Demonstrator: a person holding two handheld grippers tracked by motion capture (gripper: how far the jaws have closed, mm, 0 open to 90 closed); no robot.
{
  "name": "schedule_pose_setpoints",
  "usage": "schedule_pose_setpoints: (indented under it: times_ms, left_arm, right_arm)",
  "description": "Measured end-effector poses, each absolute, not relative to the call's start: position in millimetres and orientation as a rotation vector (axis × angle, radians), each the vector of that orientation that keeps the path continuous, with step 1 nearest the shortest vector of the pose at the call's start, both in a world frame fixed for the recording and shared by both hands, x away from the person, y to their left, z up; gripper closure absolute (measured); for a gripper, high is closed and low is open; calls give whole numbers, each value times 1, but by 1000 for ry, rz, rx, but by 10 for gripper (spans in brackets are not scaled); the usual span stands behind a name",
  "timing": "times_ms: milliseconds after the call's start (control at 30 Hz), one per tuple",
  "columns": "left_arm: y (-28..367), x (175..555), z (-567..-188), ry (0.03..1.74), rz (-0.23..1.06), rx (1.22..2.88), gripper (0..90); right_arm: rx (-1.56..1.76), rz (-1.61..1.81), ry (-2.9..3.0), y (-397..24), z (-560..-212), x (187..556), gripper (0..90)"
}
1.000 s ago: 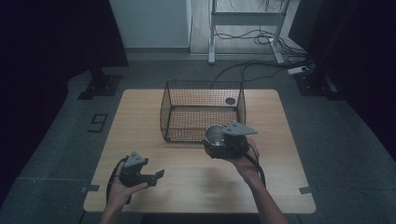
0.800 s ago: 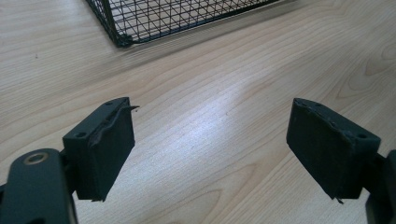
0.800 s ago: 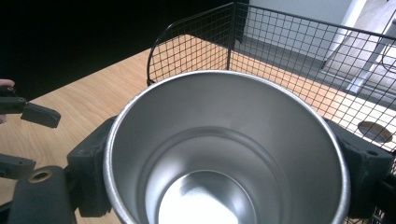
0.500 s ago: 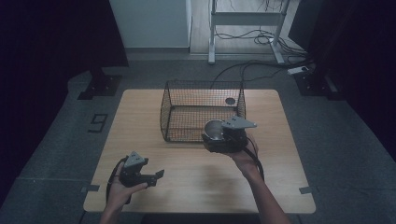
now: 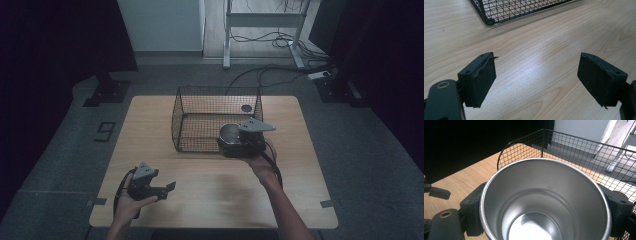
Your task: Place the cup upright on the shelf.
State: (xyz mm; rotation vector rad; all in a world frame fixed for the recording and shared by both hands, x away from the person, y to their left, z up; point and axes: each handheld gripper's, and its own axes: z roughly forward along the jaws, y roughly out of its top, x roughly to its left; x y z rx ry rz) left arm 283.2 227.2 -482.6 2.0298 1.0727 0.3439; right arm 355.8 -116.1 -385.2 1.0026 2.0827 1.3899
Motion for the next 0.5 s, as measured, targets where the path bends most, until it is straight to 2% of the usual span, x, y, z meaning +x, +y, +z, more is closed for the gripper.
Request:
schedule_pose_setpoints:
  times_ms: [500]
  left_arm:
    - [228,283,-482,1073,346,2029,156]
  right_arm:
    - [1001,1389,2075,-114,-376,364,135]
